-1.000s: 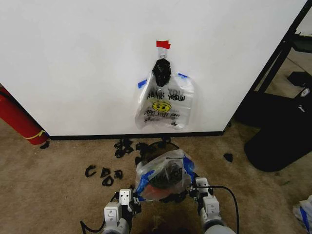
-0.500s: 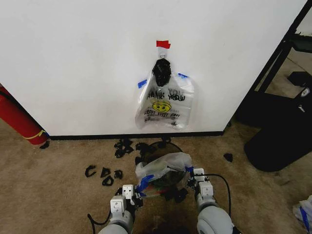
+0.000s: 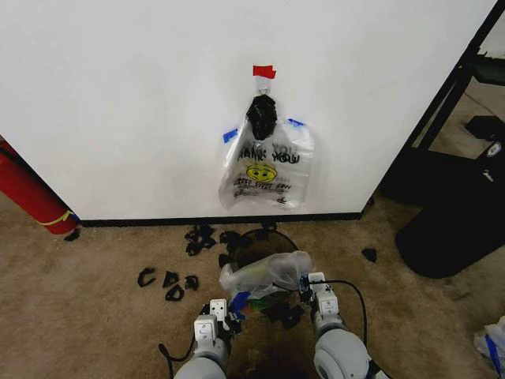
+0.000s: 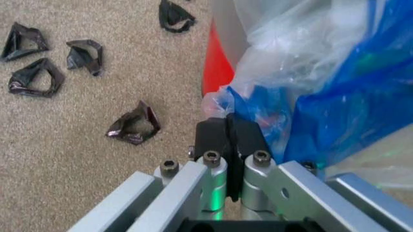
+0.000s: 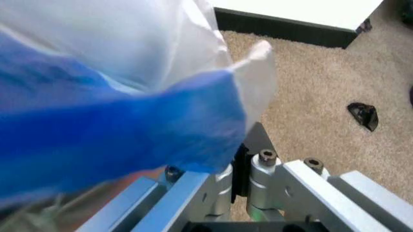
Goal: Pick up the garbage bag from the wall and place it over the trash bin.
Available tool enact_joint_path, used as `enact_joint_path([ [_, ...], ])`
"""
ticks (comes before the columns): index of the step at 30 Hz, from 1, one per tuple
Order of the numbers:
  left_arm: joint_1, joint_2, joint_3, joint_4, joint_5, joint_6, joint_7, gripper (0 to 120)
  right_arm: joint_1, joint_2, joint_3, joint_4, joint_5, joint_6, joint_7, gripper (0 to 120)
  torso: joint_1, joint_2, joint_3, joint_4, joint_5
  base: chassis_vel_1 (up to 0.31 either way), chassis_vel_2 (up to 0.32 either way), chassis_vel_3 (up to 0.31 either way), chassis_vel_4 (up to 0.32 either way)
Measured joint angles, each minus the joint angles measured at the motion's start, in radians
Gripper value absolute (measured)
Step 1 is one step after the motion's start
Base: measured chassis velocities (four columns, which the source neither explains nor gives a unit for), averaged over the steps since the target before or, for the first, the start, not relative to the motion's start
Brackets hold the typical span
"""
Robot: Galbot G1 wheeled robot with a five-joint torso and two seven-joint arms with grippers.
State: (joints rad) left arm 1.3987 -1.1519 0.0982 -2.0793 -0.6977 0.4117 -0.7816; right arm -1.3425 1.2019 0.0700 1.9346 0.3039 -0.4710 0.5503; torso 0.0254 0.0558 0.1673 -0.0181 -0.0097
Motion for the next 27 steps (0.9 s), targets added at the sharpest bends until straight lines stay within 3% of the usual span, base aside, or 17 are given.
enact_joint_path([
  [15, -0.026, -0.041, 0.039, 0.079, 0.065, -0.007, -0.009, 0, 0.043, 0.002, 0.0, -0.107, -0.055, 0.076, -0.014, 0, 0.0, 0.0, 0.0, 0.0, 0.0, 0.0, 0.0, 0.0, 0.0],
  [20, -0.002, -0.022, 0.027, 0.055, 0.092, -0.035, 0.016, 0, 0.028, -0.003, 0.005, -0.08, -0.037, 0.099, -0.024, 0, 0.0, 0.0, 0.0, 0.0001, -0.0001, 0.0, 0.0, 0.0, 0.0],
  [27, 0.076, 0.018, 0.001, -0.042, 0.135, -0.048, 0.05, 23, -0.036, -0.023, 0.026, -0.055, -0.116, 0.237, -0.076, 23, 0.0, 0.0, 0.0, 0.0, 0.0, 0.0, 0.0, 0.0, 0.0],
])
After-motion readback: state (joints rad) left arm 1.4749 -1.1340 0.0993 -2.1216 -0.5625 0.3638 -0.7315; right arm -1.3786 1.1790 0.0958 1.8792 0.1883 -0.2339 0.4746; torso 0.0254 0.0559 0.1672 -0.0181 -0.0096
